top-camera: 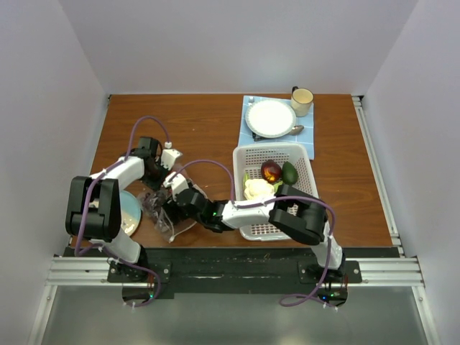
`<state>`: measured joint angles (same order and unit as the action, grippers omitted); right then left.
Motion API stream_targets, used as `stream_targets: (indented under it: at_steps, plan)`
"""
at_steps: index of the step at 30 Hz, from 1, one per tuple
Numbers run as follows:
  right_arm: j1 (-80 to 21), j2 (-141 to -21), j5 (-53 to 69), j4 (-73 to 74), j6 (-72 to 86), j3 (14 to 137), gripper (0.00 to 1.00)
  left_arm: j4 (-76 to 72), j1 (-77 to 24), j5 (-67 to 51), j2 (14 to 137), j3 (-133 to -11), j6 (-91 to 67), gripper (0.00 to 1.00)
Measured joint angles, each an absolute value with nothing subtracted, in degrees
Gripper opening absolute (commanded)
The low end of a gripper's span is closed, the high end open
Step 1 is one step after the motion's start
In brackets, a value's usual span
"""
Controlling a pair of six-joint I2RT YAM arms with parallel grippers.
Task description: Open the zip-top bag and remove the fake food
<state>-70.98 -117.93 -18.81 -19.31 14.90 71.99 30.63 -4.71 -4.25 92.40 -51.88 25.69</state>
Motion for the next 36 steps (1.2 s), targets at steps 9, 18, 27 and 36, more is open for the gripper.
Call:
stream_targets:
  at_steps: [9,18,27,36]
  plan:
    - [-71.0,-122.6,-20.4,-19.3,14.5,76.9,0.73,30.7,-4.7,-4.2,92.4,-52.0,25.8,0.0]
    - [-70.9,-122.7,-20.5,-23.2,15.7,73.4,0.39,30.9,-4.7,-4.2,92.4,-52.0,26.1,0.0]
    - [-70.8,-121.3,-21.4,-28.1,17.5,67.2,0.0,31.2,-4.7,-4.2,92.4,-52.0,26.2,0.0]
    - [-70.9,-111.1,-21.4,-23.6,18.3,57.4,0.0,31.4,-4.5,-4.0,92.5,-52.1,26.2,0.0]
